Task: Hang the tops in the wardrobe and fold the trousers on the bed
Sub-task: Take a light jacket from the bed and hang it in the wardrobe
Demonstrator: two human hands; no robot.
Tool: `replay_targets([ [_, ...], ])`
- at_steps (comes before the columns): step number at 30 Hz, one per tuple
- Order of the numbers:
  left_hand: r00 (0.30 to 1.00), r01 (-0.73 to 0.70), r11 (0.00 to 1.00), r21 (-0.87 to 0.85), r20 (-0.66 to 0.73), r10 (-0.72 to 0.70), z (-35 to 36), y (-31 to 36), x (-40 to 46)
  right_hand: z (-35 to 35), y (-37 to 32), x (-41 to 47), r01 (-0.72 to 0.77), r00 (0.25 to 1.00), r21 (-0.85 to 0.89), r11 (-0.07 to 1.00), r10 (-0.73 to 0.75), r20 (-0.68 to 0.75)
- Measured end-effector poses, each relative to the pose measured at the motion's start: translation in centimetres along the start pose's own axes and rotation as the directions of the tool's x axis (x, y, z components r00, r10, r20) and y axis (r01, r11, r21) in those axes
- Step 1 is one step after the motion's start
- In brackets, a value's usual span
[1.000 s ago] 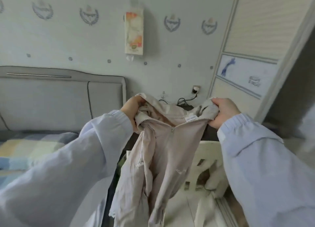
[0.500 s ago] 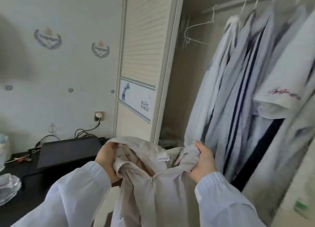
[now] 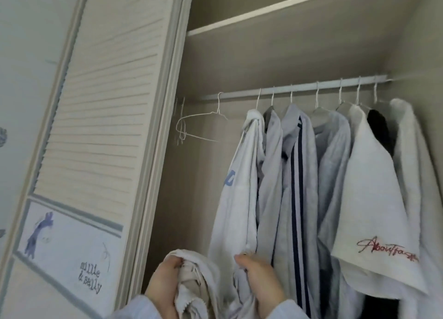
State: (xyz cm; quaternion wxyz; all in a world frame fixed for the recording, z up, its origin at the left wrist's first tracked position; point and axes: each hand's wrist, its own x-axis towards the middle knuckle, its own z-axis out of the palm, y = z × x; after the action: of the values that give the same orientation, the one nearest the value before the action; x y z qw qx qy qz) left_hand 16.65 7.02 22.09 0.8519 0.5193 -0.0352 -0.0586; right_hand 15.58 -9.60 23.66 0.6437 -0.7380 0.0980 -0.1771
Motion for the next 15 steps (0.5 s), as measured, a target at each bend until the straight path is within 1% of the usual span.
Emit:
replay_targets([
  [1,1.000,0.022,0.999,-0.037,0.018,-0.022,0.5,0.6,1.1,0.2,-1.1,0.7,0.071,0.997,-0.160,0.984,-0.070,0.013],
  [2,0.992,0.110,0.989,-0.100,0.076,-0.102,0.9,1.3,2.2,0.5,-2.1,1.4,0.138,0.990,-0.300,0.944,-0.131,0.041],
  [3,0.966,0.237,0.952,-0.193,0.151,-0.210,1.1,1.8,3.3,0.9,-2.8,2.2,0.187,0.982,-0.427,0.885,-0.180,0.058],
  [4,0.937,0.330,0.910,-0.250,0.204,-0.283,1.3,2.2,4.7,1.4,-3.3,3.1,0.229,0.971,-0.544,0.807,-0.227,0.072],
  [5,0.921,0.371,0.884,-0.286,0.235,-0.311,1.5,2.7,6.0,1.9,-3.9,3.8,0.254,0.961,-0.643,0.723,-0.267,0.079],
  [6,0.925,0.360,0.883,-0.300,0.237,-0.297,1.4,3.0,7.5,2.4,-4.5,4.8,0.269,0.952,-0.708,0.653,-0.293,0.091],
  [7,0.930,0.348,0.890,-0.296,0.233,-0.286,1.4,3.7,8.6,2.9,-5.3,5.6,0.279,0.945,-0.746,0.605,-0.311,0.101],
  [8,0.933,0.335,0.898,-0.285,0.229,-0.276,1.3,4.3,9.8,3.6,-6.2,6.6,0.288,0.942,-0.760,0.583,-0.317,0.114],
  [9,0.932,0.338,0.899,-0.279,0.233,-0.278,1.3,5.0,10.9,4.2,-7.2,7.7,0.296,0.942,-0.756,0.584,-0.311,0.128],
  [13,0.949,0.272,0.919,-0.286,0.239,-0.206,0.7,6.7,14.4,6.9,-11.0,13.4,0.322,0.937,-0.664,0.675,-0.329,0.119],
  [14,0.966,0.209,0.924,-0.320,0.213,-0.145,0.6,6.6,15.6,7.5,-12.1,14.8,0.327,0.936,-0.647,0.689,-0.333,0.119],
  [15,0.985,0.140,0.936,-0.322,0.138,-0.100,0.9,6.4,16.8,8.2,-13.3,15.9,0.322,0.940,-0.624,0.712,-0.321,0.119],
])
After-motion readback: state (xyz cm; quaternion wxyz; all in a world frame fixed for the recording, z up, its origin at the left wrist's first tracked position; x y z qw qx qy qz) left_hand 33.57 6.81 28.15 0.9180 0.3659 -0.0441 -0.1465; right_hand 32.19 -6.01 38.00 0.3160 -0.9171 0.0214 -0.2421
